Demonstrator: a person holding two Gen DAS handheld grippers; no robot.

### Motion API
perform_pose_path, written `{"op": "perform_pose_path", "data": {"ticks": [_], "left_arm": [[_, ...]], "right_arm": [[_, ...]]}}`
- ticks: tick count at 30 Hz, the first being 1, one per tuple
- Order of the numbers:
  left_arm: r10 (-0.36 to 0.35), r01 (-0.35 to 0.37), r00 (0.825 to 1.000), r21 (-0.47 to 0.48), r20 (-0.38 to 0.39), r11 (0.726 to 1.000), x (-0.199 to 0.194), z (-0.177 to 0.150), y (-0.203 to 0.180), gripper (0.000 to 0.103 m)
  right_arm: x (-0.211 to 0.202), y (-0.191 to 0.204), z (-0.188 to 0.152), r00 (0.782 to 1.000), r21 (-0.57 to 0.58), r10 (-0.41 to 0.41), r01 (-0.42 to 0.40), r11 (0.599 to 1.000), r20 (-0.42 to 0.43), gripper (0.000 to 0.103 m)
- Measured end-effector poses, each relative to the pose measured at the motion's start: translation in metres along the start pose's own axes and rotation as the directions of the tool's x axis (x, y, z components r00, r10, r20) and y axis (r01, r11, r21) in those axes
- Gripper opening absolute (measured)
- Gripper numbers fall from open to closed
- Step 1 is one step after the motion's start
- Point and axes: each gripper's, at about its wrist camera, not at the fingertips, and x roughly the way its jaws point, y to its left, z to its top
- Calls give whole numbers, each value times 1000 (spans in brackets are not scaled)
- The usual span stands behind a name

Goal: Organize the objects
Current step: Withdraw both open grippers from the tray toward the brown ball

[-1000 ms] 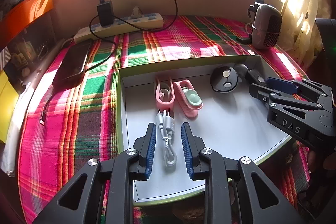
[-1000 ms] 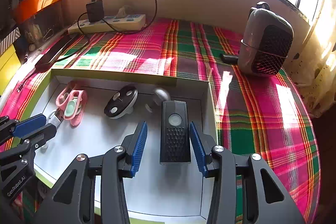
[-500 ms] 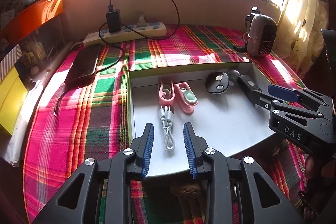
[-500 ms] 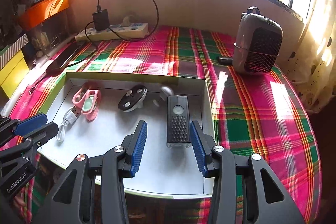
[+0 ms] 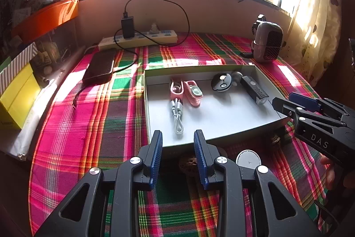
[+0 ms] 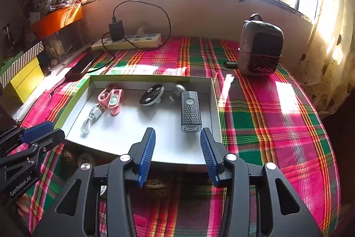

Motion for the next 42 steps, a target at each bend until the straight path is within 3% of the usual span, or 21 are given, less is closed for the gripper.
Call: {"op": "perform_pose_path", "data": {"ticks": [12, 28, 42], "left_arm": [[-12, 11, 1000, -46, -19, 999, -13, -26, 18, 28], [-95, 91, 994, -59, -57, 994, -7, -45, 11, 29], [-96, 90, 992, -72, -79, 993, 0, -49, 14, 30]], "right_arm": [[-19, -10, -24, 1000, 26, 8, -8, 1000, -3, 44], [-19, -18, -54, 997, 56, 53, -50, 997, -62, 44], [0, 5, -50, 988, 9, 111, -111, 994, -111, 47]]}}
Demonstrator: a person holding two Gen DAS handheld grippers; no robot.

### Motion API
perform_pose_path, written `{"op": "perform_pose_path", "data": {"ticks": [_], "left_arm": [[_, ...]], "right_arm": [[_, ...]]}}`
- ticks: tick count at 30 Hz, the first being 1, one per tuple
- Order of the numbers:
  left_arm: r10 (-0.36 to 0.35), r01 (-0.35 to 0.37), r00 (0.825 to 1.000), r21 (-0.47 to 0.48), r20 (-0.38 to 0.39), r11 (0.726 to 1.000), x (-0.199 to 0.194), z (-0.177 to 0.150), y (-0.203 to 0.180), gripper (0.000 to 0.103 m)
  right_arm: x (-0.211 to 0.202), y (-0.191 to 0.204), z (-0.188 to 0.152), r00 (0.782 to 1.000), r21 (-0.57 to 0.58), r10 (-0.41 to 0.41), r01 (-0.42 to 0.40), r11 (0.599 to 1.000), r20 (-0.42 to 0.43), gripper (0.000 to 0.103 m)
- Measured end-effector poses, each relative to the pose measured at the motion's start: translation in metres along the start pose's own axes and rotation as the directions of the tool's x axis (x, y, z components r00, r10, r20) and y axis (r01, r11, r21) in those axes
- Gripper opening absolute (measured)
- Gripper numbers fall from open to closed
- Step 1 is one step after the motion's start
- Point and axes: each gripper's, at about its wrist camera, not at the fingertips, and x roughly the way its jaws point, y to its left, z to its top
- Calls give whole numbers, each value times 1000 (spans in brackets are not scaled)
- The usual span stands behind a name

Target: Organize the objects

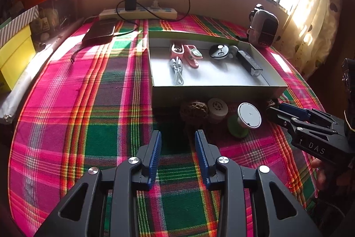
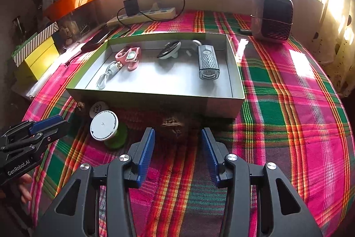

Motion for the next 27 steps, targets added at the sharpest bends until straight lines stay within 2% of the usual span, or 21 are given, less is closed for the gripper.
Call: {"op": "perform_pose_path", "data": {"ticks": [1, 3, 17, 27], "left_arm": [[-1, 1, 1000, 0, -2, 1000, 1, 0, 0, 30], [-3, 3, 1000, -2, -3, 1000, 2, 1, 1, 30], [-28, 28, 999, 2, -30, 1000, 11, 7, -4, 30], [-42, 43, 999, 17, -29, 999, 13, 13, -12, 33]], "right_arm": [[1, 0, 1, 1000, -1, -1, 1, 1000, -2, 56], [3, 1, 3, 1000, -5, -3, 3, 1000, -4, 59], [21, -5, 11, 997, 7, -61, 62, 998, -47, 59], [19, -15, 12, 996, 33, -84, 86, 996, -43, 59]]}}
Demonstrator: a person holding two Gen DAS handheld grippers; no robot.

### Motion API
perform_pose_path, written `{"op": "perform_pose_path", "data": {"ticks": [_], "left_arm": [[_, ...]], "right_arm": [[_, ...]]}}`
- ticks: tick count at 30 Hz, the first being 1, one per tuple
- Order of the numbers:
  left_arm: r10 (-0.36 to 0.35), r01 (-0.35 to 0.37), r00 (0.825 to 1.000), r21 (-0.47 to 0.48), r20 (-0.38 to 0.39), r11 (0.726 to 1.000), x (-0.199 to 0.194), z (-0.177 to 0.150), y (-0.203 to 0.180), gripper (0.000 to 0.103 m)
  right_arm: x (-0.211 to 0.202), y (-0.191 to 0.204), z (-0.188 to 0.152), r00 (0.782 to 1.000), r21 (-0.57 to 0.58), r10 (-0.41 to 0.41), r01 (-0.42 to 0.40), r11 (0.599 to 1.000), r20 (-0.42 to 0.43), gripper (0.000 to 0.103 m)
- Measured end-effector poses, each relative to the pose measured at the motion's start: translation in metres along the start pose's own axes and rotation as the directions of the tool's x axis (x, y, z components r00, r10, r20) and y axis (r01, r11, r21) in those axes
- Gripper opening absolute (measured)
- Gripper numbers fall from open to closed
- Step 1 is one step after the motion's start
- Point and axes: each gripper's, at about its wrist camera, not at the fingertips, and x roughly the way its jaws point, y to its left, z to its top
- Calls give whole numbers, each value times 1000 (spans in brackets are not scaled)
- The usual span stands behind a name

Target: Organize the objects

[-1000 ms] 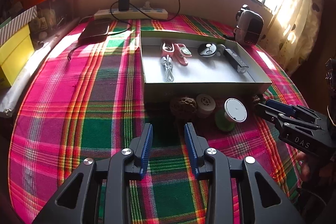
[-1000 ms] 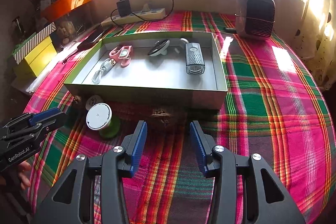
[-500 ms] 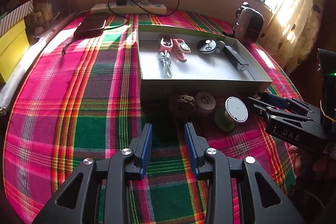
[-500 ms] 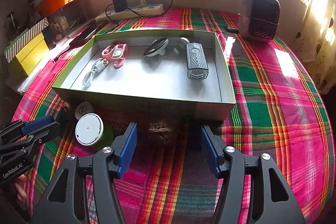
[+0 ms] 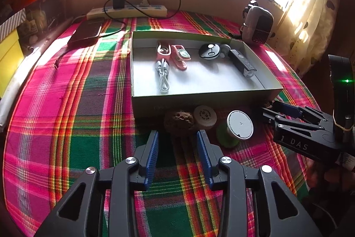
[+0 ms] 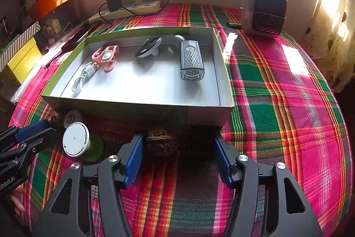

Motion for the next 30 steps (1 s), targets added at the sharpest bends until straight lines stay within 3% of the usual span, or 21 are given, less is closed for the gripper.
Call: {"op": "perform_pose_path", "data": {"ticks": [5, 7, 16, 30], "left_arm": [[9, -9, 1000, -12, -8, 1000, 3, 5, -2, 34], [15, -15, 1000, -14, -8, 1000, 5, 7, -3, 34], [33, -33, 999, -27, -12, 999, 11, 12, -3, 34], [85, -85, 996, -36, -17, 996, 8, 5, 7, 34]], "right_arm": [[-1, -4, -2, 1000, 1, -7, 7, 1000, 3, 58], [-2, -5, -3, 1000, -5, -21, 21, 1000, 9, 48], [-4, -7, -4, 1000, -18, -22, 22, 1000, 16, 40], [-4, -6, -5, 1000, -28, -17, 18, 999, 22, 37]]}}
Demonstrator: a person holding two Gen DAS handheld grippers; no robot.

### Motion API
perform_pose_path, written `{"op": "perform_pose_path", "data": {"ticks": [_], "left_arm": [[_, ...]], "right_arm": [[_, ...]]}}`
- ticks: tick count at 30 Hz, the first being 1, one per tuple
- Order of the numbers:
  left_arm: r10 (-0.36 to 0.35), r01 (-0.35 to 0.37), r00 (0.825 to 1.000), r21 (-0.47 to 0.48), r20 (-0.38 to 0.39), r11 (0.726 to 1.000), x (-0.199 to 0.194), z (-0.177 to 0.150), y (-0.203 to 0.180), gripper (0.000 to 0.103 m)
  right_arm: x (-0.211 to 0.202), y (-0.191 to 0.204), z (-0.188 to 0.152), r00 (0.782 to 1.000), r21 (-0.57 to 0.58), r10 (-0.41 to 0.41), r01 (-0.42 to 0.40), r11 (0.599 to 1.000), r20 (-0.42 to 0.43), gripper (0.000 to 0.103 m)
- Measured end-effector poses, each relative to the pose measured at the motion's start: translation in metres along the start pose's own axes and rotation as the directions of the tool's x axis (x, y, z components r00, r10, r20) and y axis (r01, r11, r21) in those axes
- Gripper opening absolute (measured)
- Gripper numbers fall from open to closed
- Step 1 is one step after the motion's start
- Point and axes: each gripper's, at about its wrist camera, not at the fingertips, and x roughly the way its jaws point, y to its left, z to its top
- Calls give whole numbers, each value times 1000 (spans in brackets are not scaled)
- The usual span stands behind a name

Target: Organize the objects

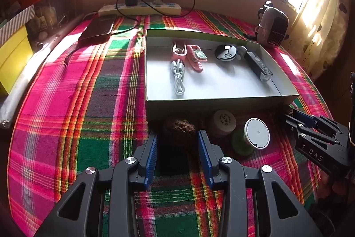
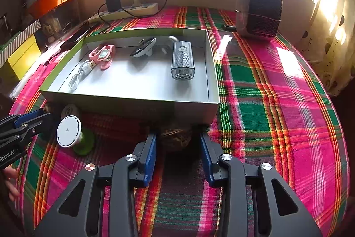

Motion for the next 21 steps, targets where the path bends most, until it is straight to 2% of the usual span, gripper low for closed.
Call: {"op": "perform_pose_path", "data": {"ticks": [21], "left_arm": [[24, -24, 1000, 3, 6, 1000, 6, 4, 2, 34]], "right_arm": [[0, 0, 0, 1000, 6, 4, -4, 1000, 1, 37]]}}
